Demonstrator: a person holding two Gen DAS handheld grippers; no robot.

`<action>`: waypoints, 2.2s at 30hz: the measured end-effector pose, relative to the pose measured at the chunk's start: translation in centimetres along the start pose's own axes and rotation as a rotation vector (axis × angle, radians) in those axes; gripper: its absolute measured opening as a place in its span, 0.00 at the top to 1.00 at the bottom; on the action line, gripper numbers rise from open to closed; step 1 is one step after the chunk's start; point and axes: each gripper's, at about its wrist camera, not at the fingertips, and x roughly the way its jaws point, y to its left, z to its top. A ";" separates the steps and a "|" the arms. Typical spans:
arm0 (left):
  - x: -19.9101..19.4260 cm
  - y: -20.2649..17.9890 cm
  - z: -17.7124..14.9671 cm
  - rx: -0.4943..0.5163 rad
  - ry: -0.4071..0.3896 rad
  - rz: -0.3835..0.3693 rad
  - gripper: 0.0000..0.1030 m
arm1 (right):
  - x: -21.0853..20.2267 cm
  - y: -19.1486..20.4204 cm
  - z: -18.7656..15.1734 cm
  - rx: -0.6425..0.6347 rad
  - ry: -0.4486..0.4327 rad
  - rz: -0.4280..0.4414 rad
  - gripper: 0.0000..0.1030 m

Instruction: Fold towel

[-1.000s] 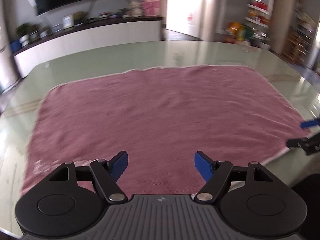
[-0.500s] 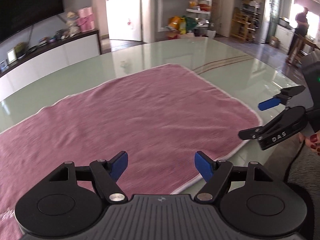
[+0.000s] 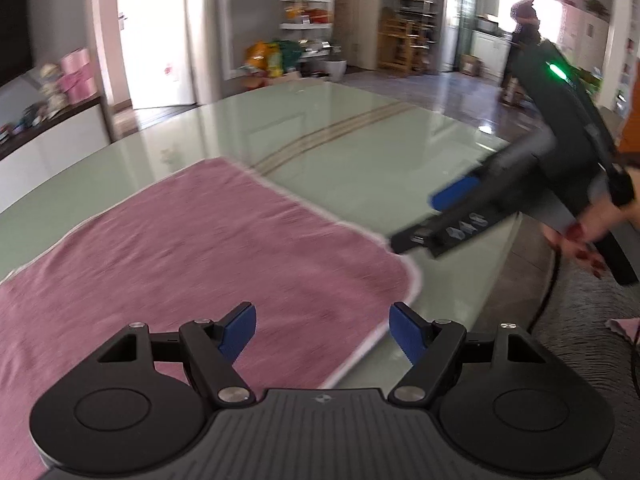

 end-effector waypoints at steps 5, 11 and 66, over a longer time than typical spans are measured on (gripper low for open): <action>2.9 -2.7 0.7 0.068 -0.017 -0.051 0.29 | 0.7 -0.4 1.6 -0.037 -0.001 -0.018 0.21; 6.2 -4.1 0.8 0.090 0.044 -0.100 0.62 | 2.0 -1.2 3.4 -0.073 -0.007 -0.001 0.21; 5.6 0.9 0.1 -0.177 0.062 -0.217 0.97 | 13.8 2.1 17.6 -0.193 -0.152 0.203 0.94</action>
